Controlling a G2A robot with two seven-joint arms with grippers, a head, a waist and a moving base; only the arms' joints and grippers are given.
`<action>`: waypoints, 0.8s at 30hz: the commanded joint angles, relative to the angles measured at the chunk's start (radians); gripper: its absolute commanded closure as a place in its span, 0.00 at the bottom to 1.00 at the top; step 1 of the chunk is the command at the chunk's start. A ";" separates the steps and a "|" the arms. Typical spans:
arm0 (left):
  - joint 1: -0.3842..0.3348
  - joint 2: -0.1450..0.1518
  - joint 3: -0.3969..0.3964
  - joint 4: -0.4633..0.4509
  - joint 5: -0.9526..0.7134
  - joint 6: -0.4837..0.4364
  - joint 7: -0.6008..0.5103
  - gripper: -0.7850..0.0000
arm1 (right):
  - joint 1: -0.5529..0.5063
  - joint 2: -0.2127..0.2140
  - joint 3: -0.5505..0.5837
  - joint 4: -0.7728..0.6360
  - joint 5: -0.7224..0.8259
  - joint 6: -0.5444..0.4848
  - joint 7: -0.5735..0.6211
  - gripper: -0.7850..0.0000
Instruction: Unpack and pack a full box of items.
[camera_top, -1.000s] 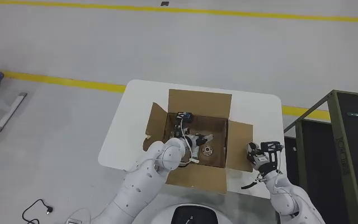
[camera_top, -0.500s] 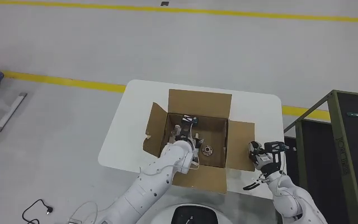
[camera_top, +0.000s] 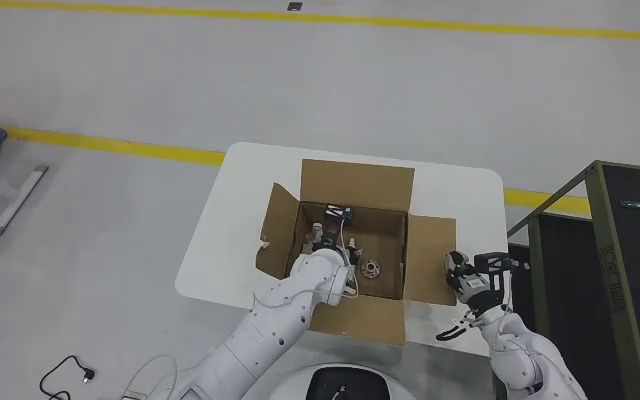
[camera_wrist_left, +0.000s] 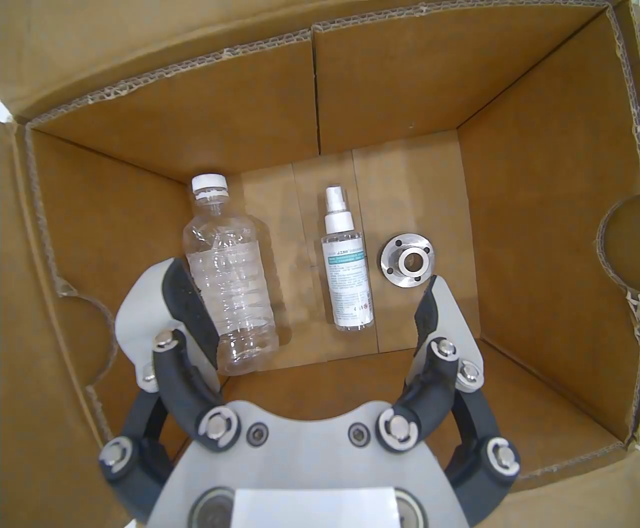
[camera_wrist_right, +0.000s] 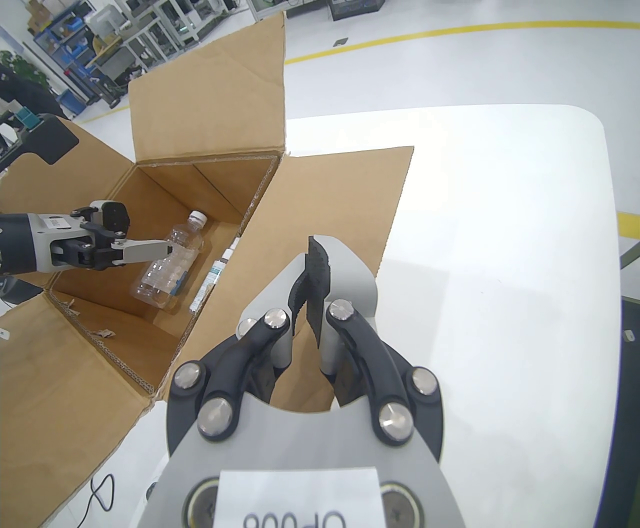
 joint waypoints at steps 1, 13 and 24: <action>0.012 -0.001 -0.015 0.015 -0.027 -0.006 0.002 0.00 | 0.005 0.000 -0.003 0.002 0.000 -0.003 -0.001 1.00; -0.149 -0.058 -0.057 0.243 -0.205 0.119 -0.141 0.00 | 0.013 0.002 0.002 0.003 -0.004 -0.009 -0.002 1.00; -0.270 -0.130 0.010 0.486 -0.252 0.110 -0.106 0.00 | 0.008 0.003 0.013 0.003 -0.001 -0.006 -0.006 1.00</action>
